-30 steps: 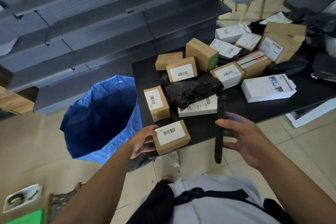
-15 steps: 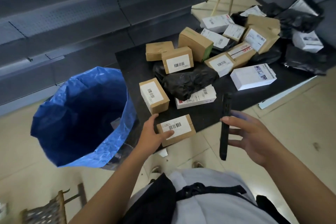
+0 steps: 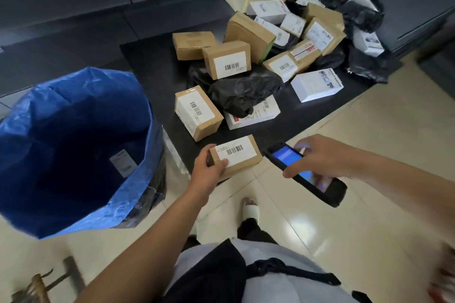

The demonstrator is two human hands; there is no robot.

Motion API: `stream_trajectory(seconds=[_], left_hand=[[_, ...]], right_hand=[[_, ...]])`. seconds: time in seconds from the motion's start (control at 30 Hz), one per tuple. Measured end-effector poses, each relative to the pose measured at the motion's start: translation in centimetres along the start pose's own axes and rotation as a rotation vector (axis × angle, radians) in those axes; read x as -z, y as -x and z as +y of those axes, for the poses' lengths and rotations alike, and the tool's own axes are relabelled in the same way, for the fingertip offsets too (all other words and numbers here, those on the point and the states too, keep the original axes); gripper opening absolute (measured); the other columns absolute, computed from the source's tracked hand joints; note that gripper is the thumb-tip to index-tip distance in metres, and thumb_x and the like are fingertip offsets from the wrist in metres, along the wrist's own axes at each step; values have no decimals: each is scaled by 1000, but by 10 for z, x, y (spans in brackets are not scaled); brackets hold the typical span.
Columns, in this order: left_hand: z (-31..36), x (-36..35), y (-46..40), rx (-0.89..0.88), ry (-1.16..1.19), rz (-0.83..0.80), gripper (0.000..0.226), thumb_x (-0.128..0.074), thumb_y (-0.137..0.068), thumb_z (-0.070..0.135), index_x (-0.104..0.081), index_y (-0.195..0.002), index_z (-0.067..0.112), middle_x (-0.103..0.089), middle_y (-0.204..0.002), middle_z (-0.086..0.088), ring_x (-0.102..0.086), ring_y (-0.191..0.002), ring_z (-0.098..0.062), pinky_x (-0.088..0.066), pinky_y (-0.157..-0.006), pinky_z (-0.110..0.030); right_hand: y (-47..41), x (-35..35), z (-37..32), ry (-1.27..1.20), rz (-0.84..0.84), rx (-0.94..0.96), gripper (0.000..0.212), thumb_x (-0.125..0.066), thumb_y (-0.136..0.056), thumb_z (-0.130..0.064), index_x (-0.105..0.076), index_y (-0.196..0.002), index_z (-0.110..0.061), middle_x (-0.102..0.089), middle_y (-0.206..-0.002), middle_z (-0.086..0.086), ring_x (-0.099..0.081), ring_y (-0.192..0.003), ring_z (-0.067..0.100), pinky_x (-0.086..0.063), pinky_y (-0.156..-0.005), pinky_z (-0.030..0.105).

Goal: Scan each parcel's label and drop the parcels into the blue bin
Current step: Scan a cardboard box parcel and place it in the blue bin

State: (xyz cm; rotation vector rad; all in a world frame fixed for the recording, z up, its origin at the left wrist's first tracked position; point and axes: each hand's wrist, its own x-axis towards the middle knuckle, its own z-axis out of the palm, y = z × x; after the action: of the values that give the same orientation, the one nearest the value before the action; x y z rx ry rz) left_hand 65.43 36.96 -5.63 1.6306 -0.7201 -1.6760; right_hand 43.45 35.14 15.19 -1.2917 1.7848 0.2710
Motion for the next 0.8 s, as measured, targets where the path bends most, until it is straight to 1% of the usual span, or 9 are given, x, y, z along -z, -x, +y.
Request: stream_trajectory(seconds=[0.07, 0.13, 0.2, 0.27, 0.47, 0.63, 0.8], left_hand=[[3, -1, -2, 33, 24, 2, 45, -69, -93, 17, -55, -123, 47, -55, -136, 8, -56, -120, -22, -58, -92, -45], [6, -1, -3, 54, 35, -6, 44, -69, -93, 14, -56, -122, 45, -55, -136, 8, -56, -121, -22, -57, -93, -46], [8, 1, -4, 70, 29, -18, 45, -69, -92, 13, -56, -123, 43, -55, -136, 7, -54, -123, -23, -55, -97, -49], [11, 2, -4, 88, 12, -30, 46, -69, -92, 12, -55, -123, 43, -53, -137, 6, -52, -124, -25, -54, -97, -53], [15, 3, -3, 115, 24, -66, 47, -67, -94, 7, -55, -123, 42, -53, -134, 6, -50, -123, -27, -58, -88, -55], [15, 2, 0, 113, 21, -59, 48, -68, -93, 7, -54, -124, 41, -54, -135, 5, -51, -123, -26, -60, -86, -50], [15, 2, 0, 122, 20, -57, 50, -70, -92, 8, -54, -124, 44, -53, -136, 5, -51, -125, -26, -59, -89, -54]], right_hand=[[1, -2, -9, 191, 2, -53, 59, -88, -63, -48, -66, -101, -9, -69, -60, 7, -61, -45, 23, -53, -64, 32], [3, -6, -20, 309, -13, -106, 59, -85, -64, -52, -65, -98, -7, -68, -54, 2, -59, -44, 22, -50, -64, 28], [3, -11, -29, 423, -13, -123, 56, -82, -63, -58, -64, -89, -11, -65, -53, -2, -56, -46, 22, -45, -60, 27], [2, -17, -36, 513, -2, -120, 55, -81, -63, -62, -61, -84, -15, -63, -55, -2, -55, -51, 23, -43, -60, 28], [0, -22, -50, 580, 3, -116, 51, -80, -69, -61, -50, -79, -20, -62, -61, -2, -59, -59, 23, -49, -72, 31], [-1, -20, -50, 624, 15, -116, 54, -80, -68, -61, -47, -75, -20, -59, -61, -2, -54, -57, 22, -41, -62, 28], [-3, -17, -48, 641, 25, -106, 55, -80, -68, -63, -45, -72, -21, -56, -65, -1, -52, -58, 22, -38, -57, 27]])
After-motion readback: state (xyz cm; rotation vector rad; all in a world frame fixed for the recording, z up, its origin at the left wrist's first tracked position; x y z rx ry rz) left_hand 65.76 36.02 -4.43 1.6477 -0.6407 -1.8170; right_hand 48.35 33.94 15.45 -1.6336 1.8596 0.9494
